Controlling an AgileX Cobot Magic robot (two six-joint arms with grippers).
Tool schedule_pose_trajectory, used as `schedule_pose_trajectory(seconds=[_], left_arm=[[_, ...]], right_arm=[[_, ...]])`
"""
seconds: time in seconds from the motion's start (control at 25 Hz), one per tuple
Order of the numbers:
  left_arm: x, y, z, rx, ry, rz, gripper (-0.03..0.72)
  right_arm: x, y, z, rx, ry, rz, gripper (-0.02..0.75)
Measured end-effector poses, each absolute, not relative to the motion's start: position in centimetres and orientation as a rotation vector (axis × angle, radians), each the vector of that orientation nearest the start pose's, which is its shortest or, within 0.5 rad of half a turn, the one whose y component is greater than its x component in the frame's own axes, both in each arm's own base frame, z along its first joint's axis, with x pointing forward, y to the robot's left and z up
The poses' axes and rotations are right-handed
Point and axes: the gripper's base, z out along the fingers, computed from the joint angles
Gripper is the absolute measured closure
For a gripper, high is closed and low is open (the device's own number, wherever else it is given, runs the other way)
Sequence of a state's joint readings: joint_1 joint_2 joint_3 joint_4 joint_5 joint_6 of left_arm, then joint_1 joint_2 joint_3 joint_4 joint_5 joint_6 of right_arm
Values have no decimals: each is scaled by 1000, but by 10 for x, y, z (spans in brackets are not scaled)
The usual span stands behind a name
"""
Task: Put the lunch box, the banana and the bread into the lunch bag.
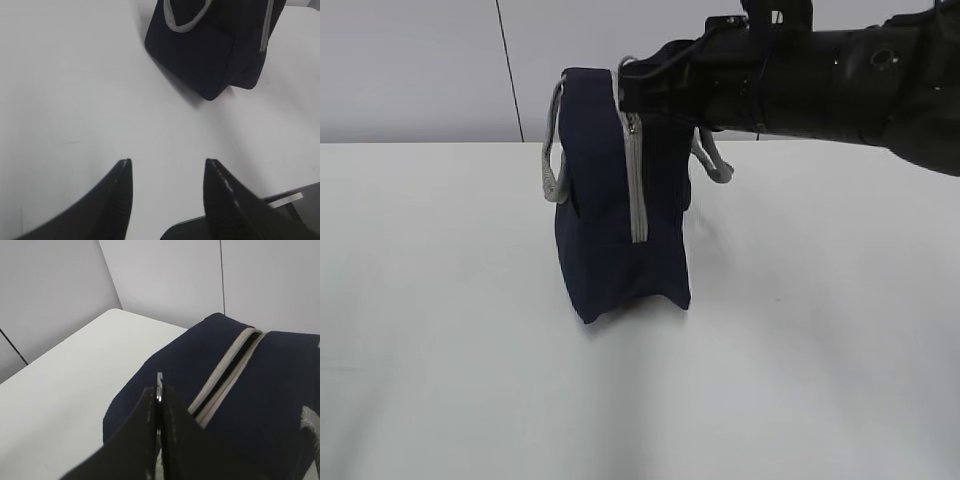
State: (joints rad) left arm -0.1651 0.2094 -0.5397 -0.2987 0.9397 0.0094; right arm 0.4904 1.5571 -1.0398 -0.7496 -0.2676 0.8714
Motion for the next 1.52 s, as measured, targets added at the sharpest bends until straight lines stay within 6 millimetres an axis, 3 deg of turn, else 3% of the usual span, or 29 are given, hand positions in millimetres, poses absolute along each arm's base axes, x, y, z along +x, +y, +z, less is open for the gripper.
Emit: schedule_pose_trajectory(seconds=[0.52, 0.92, 1.16, 1.52], left_arm=[[106, -51, 292, 295, 2189, -544, 299], [164, -72, 275, 405, 2153, -677, 293], [208, -81, 278, 485, 2119, -665, 293], [266, -131, 267, 710, 2103, -684, 293]], right_arm=[[305, 188, 300, -437, 1816, 717, 738], [307, 194, 298, -449, 1808, 785, 738], [305, 196, 299, -445, 1803, 827, 738], [304, 197, 301, -453, 1805, 851, 738]])
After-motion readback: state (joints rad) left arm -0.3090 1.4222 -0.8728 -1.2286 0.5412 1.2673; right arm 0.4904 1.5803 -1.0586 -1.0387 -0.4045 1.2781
